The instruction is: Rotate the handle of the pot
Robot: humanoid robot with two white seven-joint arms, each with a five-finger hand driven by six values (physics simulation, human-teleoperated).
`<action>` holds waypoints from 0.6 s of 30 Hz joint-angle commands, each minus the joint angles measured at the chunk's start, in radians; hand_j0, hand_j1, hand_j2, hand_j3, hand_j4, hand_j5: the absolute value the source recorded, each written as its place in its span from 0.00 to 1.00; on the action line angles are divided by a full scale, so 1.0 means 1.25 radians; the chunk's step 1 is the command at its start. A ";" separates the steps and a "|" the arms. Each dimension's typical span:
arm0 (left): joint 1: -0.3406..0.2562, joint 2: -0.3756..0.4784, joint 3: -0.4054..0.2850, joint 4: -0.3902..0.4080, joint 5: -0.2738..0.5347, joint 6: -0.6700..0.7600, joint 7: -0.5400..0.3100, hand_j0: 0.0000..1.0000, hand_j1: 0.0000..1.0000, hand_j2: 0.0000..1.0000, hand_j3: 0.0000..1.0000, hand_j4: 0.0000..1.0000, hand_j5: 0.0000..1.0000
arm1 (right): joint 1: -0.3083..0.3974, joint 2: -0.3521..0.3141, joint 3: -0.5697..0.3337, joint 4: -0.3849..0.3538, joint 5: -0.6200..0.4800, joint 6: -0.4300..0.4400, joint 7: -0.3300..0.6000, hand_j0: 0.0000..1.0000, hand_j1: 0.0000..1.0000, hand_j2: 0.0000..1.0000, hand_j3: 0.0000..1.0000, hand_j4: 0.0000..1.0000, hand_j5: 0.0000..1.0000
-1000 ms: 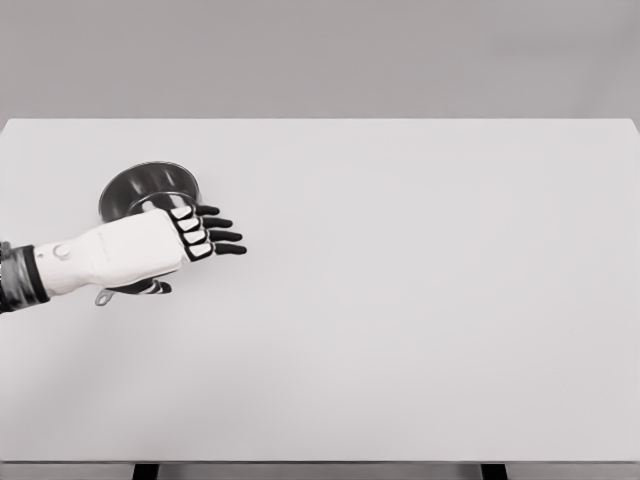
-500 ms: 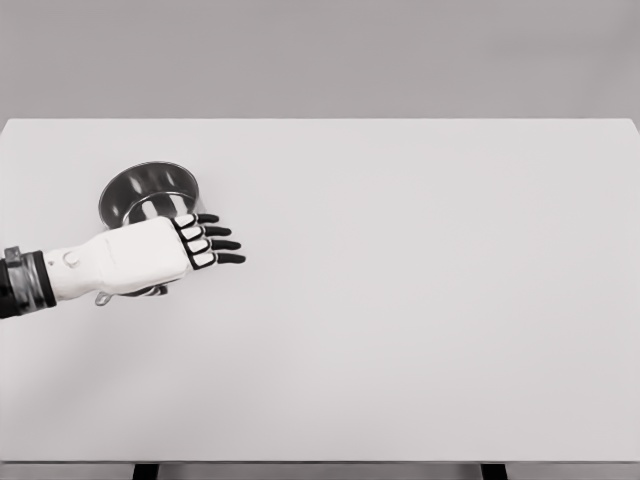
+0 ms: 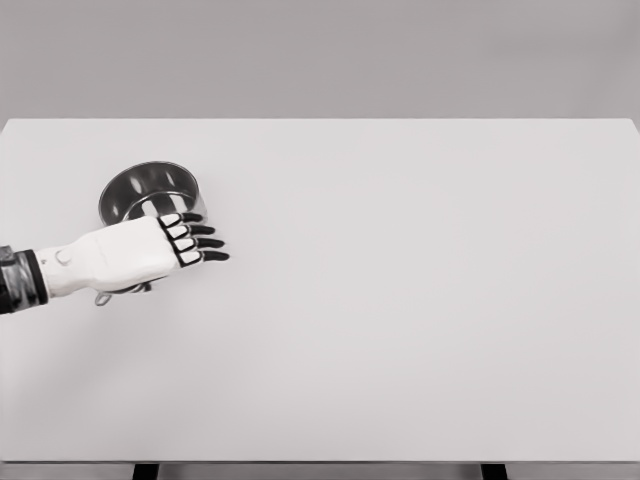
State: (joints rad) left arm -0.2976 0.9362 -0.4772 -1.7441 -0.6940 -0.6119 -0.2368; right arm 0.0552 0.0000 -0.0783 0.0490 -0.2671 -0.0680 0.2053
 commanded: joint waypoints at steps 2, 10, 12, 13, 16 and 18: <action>0.000 0.005 0.001 0.016 -0.001 0.001 0.000 1.00 1.00 1.00 1.00 1.00 1.00 | 0.000 0.000 0.000 0.000 0.000 0.000 0.000 1.00 1.00 1.00 1.00 1.00 1.00; -0.005 0.008 0.005 0.023 -0.009 0.001 0.000 1.00 1.00 1.00 1.00 1.00 1.00 | 0.000 0.000 0.000 0.000 0.000 0.000 0.000 1.00 1.00 1.00 1.00 1.00 1.00; -0.006 0.008 0.006 0.023 -0.009 0.001 0.000 1.00 1.00 1.00 1.00 1.00 1.00 | 0.000 0.000 0.000 0.000 0.000 -0.001 0.000 1.00 1.00 1.00 1.00 1.00 1.00; -0.005 0.008 0.011 0.023 -0.009 0.001 0.000 1.00 1.00 1.00 1.00 1.00 1.00 | 0.000 0.000 0.000 0.000 0.000 -0.001 0.000 1.00 1.00 1.00 1.00 1.00 1.00; -0.006 0.011 0.016 0.023 -0.011 0.001 0.000 1.00 1.00 1.00 1.00 1.00 1.00 | 0.000 0.000 0.000 0.000 0.000 0.000 0.000 1.00 1.00 1.00 1.00 1.00 1.00; -0.009 0.025 0.017 0.023 -0.011 0.001 0.000 1.00 1.00 1.00 1.00 1.00 1.00 | 0.000 0.000 0.000 0.000 0.000 -0.001 0.000 1.00 1.00 1.00 1.00 1.00 1.00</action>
State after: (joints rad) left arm -0.3099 0.9576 -0.4596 -1.7150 -0.7116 -0.6119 -0.2368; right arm 0.0552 0.0000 -0.0783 0.0490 -0.2671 -0.0681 0.2053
